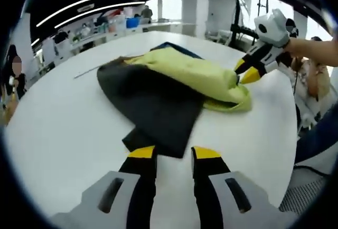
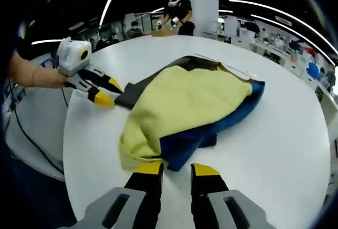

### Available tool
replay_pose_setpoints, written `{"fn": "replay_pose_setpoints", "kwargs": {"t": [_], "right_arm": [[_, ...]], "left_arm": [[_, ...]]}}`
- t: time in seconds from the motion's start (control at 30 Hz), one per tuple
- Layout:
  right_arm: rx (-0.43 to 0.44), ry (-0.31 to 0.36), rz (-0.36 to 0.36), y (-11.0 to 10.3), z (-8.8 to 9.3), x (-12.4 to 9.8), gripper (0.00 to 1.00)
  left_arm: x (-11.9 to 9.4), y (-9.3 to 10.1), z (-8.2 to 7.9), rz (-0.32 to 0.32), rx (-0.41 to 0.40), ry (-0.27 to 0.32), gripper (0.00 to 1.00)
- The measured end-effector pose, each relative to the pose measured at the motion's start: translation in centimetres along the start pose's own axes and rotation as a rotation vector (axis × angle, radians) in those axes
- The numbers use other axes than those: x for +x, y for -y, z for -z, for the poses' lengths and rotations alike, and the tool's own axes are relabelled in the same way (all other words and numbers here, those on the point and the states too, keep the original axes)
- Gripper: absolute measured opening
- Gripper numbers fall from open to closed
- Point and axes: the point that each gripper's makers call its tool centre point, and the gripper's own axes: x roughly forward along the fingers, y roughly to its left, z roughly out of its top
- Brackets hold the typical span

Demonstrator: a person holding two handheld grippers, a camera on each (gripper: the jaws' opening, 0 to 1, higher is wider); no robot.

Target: Fold the garment on the visible template until the final outline fits inside the template.

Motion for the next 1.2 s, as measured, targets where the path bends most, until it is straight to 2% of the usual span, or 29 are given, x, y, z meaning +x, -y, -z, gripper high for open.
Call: {"fn": "replay_pose_setpoints", "kwargs": {"t": [0.17, 0.27, 0.4, 0.6, 0.73, 0.97, 1.2], "right_arm": [[0.000, 0.007, 0.018, 0.4, -0.1, 0.0, 0.04], [0.000, 0.008, 0.020, 0.5, -0.2, 0.0, 0.02], [0.009, 0.016, 0.023, 0.7, -0.4, 0.0, 0.00], [0.065, 0.047, 0.014, 0.8, -1.2, -0.6, 0.00], [0.099, 0.057, 0.014, 1.1, -1.5, -1.1, 0.00], [0.126, 0.073, 0.030, 1.7, -2.3, -2.4, 0.00], [0.161, 0.097, 0.048, 2.4, -3.4, -3.7, 0.00]], "left_arm": [[0.4, -0.3, -0.4, -0.012, -0.011, 0.014, 0.18], [0.5, -0.5, -0.5, -0.024, -0.012, 0.013, 0.15], [0.5, -0.2, -0.6, -0.011, -0.030, 0.014, 0.00], [-0.6, -0.5, -1.9, -0.013, -0.048, 0.051, 0.00], [-1.6, -1.4, -3.0, -0.029, -0.082, 0.079, 0.00], [-3.5, -3.4, -4.7, -0.079, -0.089, 0.115, 0.00], [-4.8, -5.0, -5.1, -0.125, -0.101, 0.126, 0.00]]}}
